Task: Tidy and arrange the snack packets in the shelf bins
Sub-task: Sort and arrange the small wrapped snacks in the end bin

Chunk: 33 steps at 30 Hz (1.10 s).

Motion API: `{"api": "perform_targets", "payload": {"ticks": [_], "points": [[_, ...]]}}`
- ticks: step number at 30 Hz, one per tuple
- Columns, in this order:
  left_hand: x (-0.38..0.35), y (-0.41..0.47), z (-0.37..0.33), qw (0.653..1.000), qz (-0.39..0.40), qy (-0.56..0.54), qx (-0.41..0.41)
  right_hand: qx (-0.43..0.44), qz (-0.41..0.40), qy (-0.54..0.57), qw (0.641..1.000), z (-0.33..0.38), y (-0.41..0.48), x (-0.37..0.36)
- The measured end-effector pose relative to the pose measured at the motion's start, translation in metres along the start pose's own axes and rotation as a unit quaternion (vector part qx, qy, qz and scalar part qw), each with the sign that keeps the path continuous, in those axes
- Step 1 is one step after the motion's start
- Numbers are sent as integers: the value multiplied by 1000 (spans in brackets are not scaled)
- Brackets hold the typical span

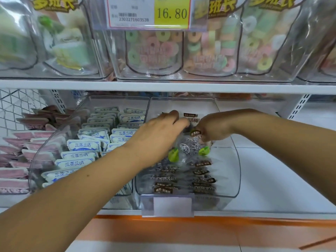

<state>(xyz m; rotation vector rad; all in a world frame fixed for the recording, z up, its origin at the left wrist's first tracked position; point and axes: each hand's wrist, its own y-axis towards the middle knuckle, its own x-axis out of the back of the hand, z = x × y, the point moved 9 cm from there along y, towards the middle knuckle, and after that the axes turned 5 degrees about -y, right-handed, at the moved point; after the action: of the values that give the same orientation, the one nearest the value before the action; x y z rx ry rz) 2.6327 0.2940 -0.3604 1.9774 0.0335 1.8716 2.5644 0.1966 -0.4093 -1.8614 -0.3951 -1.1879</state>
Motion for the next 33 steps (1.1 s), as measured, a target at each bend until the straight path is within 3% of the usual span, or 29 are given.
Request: {"api": "perform_targets", "payload": {"ticks": [4,9,13,16,18,21,25,31,33], "points": [[-33,8,2,985,127,-87,77,-10,-1,-22,1000,2,-6,-2],[-41,14,14,970,63,-168,162,1,15,-22,1000,6,-8,-8],[-52,12,4,982,105,-101,121,20,57,49,997,2,-24,0],[-58,8,0,985,133,-64,88,23,-35,100,994,-15,-26,32],[-63,7,-5,982,162,-71,64,18,-57,79,995,-17,-20,37],[-81,2,-14,966,236,-101,34,8,-20,12,1000,-14,-5,23],[-95,0,-6,943,295,-134,70,2,18,-10,1000,-19,0,19],[-96,-1,-6,934,320,-133,82,30,-67,16,997,0,11,32],[-100,-1,-2,934,320,-134,88,37,-42,35,998,8,23,23]]}}
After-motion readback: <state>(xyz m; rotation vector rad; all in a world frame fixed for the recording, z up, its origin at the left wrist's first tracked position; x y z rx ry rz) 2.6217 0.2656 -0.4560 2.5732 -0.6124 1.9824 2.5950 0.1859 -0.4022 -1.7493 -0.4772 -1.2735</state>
